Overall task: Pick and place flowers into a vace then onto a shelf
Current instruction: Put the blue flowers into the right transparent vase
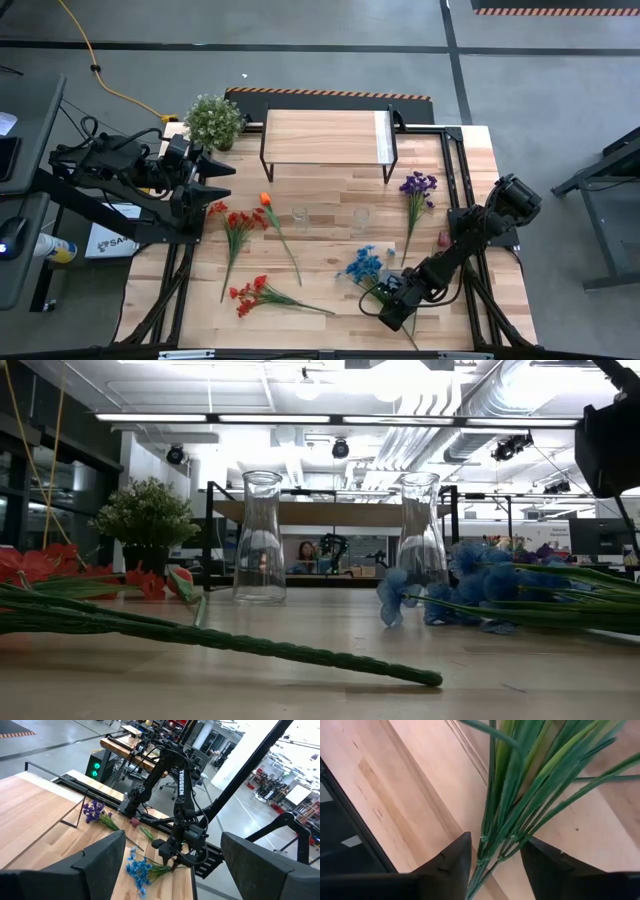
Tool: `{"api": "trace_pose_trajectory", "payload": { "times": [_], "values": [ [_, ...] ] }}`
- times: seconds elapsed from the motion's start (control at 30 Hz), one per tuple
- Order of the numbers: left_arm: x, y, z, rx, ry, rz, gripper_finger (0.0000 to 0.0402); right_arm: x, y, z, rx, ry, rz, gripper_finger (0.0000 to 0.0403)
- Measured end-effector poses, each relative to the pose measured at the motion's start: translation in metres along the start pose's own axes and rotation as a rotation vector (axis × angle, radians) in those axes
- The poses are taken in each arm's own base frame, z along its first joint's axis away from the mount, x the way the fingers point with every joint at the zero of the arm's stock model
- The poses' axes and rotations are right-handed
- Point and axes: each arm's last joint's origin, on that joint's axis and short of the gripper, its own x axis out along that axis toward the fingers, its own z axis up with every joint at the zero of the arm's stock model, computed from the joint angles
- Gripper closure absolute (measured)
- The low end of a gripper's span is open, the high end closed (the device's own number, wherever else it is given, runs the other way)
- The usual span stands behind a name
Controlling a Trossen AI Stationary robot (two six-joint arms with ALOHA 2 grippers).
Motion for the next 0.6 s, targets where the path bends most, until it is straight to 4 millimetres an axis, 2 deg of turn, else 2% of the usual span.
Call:
{"api": "trace_pose_trajectory", "payload": {
  "times": [0.5, 0.6],
  "values": [
    [-0.0001, 0.0001, -0.0001, 0.000, 0.001, 0.000, 0.0041, 0.0005, -0.0049, -0.0006, -0.017, 0.000, -0.048, 0.0378],
    [-0.0001, 0.0008, -0.0014, 0.005, 0.013, 0.008, 0.0041, 0.0006, -0.0043, -0.0009, -0.017, 0.012, -0.039, 0.0394]
  ]
}}
